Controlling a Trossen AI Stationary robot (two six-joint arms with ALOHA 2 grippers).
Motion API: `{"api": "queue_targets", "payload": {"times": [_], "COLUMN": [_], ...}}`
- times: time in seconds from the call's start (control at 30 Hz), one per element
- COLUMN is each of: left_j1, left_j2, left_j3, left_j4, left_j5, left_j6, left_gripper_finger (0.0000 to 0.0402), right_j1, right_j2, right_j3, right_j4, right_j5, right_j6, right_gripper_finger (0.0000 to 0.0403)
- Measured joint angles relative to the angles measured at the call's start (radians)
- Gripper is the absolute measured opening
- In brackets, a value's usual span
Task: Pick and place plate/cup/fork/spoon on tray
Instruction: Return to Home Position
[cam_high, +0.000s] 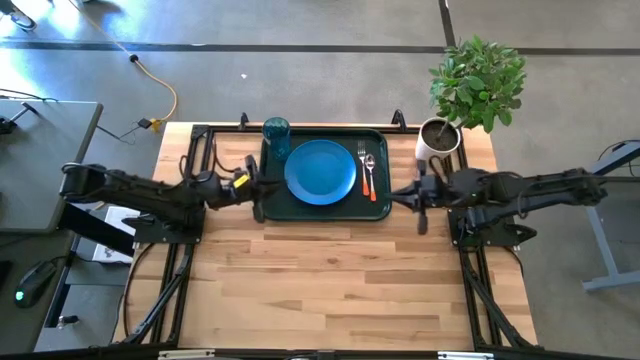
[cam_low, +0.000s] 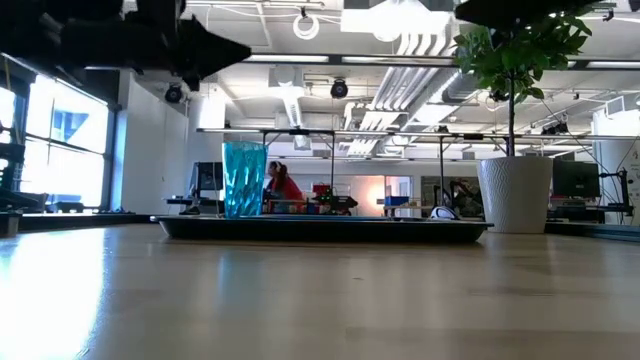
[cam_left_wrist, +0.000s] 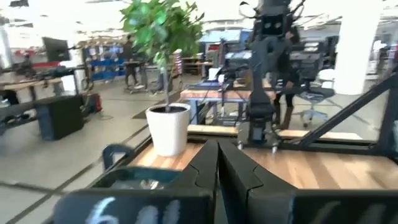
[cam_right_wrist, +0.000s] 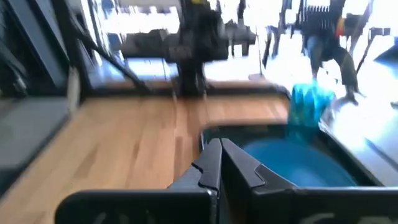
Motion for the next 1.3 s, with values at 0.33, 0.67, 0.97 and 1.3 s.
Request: {"api": "queue_targets", "payload": {"times": [0.33, 0.67, 0.97, 1.3], "left_j1": [-0.063, -0.099, -0.109, -0.11], "left_j2": [-0.072, -0.257, -0.37, -0.364], "left_j3": [-0.153, -0.251, -0.27, -0.27], "left_j4": [0.092, 0.096, -0.039, 0.016], "left_j5": [-0.096, -0.151, -0.16, 0.042], "left_j6": [-0.071, 0.016, 0.01, 0.073], "left_gripper_finger": [0.0, 0.0001, 0.0, 0.0], "right_j1": [0.011, 0.011, 0.011, 0.011], "right_j2": [-0.271, -0.614, -0.681, -0.682], "right_j3": [-0.309, -0.335, -0.39, -0.578], "right_j4": [0.283, 0.057, 0.047, 0.206], "right_j5": [-0.025, -0.061, -0.006, -0.124], "right_j6": [-0.065, -0.046, -0.055, -0.084], "right_gripper_finger": [0.0, 0.0, 0.0, 0.0]}}
